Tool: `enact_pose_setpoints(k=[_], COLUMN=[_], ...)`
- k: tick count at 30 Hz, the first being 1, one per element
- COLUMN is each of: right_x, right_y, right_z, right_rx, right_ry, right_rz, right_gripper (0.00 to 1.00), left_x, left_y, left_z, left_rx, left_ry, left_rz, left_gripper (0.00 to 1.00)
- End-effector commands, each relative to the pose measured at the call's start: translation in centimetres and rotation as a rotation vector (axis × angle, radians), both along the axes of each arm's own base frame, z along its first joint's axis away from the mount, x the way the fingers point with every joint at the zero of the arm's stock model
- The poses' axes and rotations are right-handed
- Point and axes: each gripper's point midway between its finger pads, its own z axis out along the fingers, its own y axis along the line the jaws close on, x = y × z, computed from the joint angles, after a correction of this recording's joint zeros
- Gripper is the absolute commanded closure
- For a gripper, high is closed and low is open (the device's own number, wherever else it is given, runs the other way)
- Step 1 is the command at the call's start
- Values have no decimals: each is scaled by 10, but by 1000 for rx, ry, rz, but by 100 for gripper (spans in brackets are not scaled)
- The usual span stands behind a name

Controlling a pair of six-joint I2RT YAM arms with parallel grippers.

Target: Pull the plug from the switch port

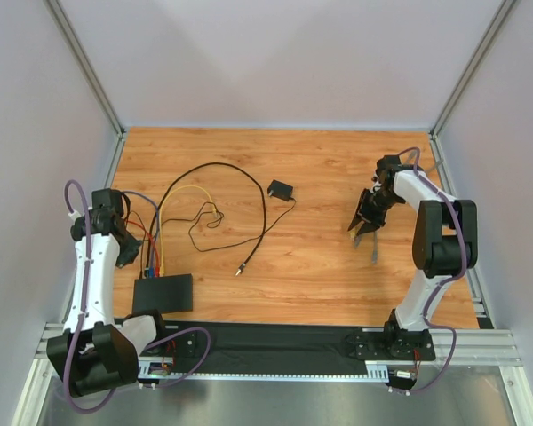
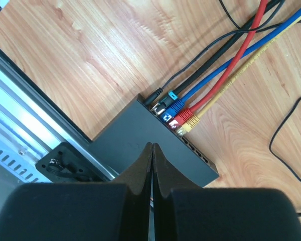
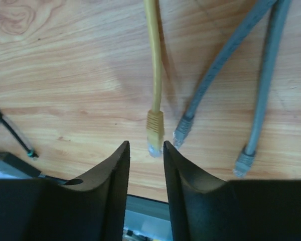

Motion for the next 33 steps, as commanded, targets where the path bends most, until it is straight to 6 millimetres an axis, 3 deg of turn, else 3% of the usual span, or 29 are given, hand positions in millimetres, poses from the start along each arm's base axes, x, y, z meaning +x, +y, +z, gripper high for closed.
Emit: enact_pose_setpoints(k=[1,3,7,10,13,14,15,16,17,18,19,20,22,23,26,27,29,30,31,33], right_x=[11,17,28,32,27,21,19,22,9,5,-1,-13,-26,-39,-59,-56,-64,-65,-64,-70], right_y=[-20,-16,22,77,144,177,195,217,248,269,288,319,351,380,420,436,458,467,476,492], right_z=[12,28,63,91,112,119,116,130,132,122,124,129,119,120,120,110,109,92,96,80], right_rx=[-127,-205,-249,-242,-177,-134,-114,-77,-6,44,110,241,370,481,611,636,700,712,742,779], right_ry=[-82,-124,-227,-333,-425,-466,-469,-513,-519,-494,-479,-483,-451,-457,-410,-396,-372,-340,-355,-320], right_rz=[10,55,168,281,394,445,448,454,506,543,560,609,647,713,788,800,811,810,812,807], right_gripper=[64,49,44,40,38,38,36,34,33,29,28,27,21,20,23,25,26,29,30,39], left_x=[3,6,4,5,4,4,2,3,3,3,2,2,2,2,1,-1,-2,-1,-1,-2], left_y=[10,9,8,6,3,1,-1,-1,-4,-5,-6,-8,-11,-14,-18,-18,-18,-16,-15,-12], left_z=[1,-3,-10,-12,-14,-15,-18,-19,-19,-22,-23,-25,-32,-36,-48,-54,-58,-59,-59,-59], left_rx=[50,38,27,14,-3,-14,-24,-32,-46,-54,-62,-80,-107,-136,-173,-180,-180,-179,-175,-165], left_ry=[-9,-7,30,32,34,30,32,31,30,37,39,39,40,35,46,58,72,82,87,101], left_rz=[-6,-17,-13,-22,-12,-11,-8,-5,-9,-7,-3,1,13,28,44,50,56,61,59,65], left_gripper=[99,99,99,99,99,98,98,98,98,98,98,98,99,99,100,100,100,100,100,100])
